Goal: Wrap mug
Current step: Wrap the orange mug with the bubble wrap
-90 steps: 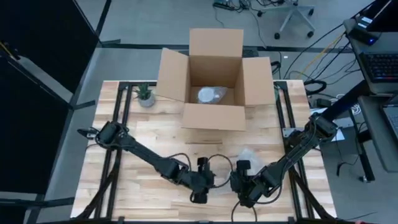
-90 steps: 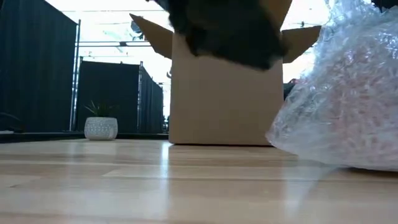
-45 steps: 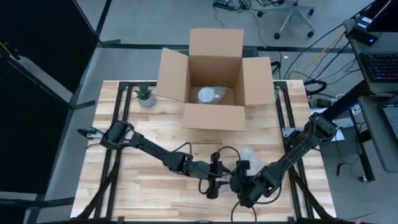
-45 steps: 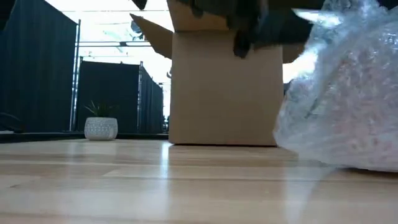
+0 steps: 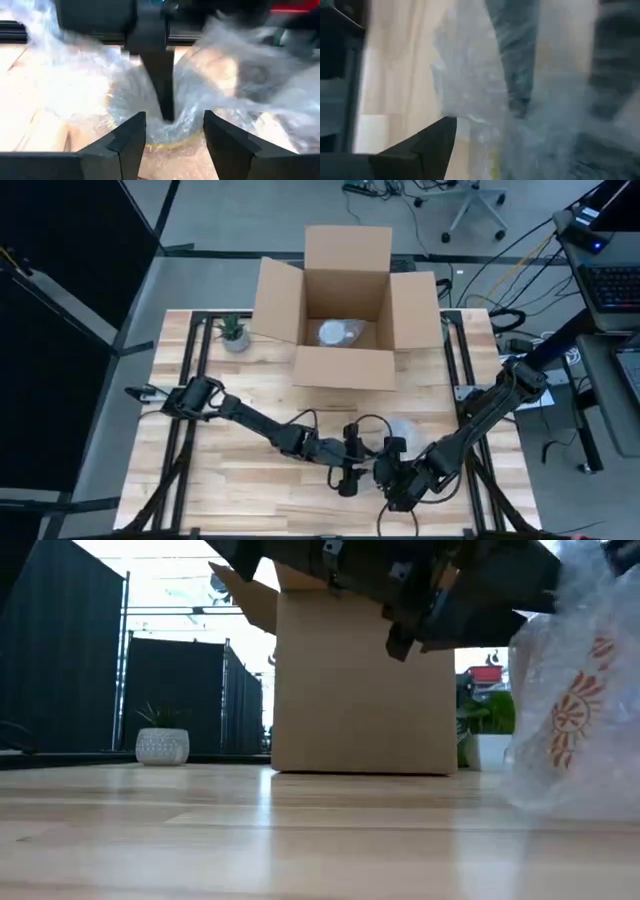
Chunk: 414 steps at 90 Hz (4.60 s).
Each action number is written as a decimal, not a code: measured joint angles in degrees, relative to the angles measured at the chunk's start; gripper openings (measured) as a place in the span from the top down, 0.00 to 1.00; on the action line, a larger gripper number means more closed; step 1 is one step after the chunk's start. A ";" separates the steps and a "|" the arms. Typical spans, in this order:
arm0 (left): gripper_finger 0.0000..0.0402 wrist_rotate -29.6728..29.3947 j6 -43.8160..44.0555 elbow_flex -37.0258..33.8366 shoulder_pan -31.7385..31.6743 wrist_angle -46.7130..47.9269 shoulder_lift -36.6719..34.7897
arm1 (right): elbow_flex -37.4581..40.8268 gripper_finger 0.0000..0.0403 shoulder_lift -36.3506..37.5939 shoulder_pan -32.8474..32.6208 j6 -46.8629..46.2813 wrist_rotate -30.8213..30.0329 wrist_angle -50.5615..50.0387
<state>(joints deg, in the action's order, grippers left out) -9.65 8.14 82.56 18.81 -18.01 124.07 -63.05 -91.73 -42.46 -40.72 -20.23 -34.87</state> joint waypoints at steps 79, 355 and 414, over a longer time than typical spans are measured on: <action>0.55 1.59 -0.99 -0.17 -0.09 -0.87 0.15 | -0.13 0.36 -0.60 -1.11 -1.11 0.80 -4.10; 0.55 3.01 4.80 2.70 -1.53 -5.59 3.62 | -0.11 0.36 -6.52 -0.19 -2.74 0.69 -7.76; 0.55 2.71 -3.05 2.51 -0.69 8.38 -2.95 | 0.00 0.36 -6.38 -0.39 -2.29 -0.33 -6.57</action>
<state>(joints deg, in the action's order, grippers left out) -6.94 5.09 85.08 18.12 -9.63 121.13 -63.05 -98.10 -42.85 -43.01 -20.56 -41.44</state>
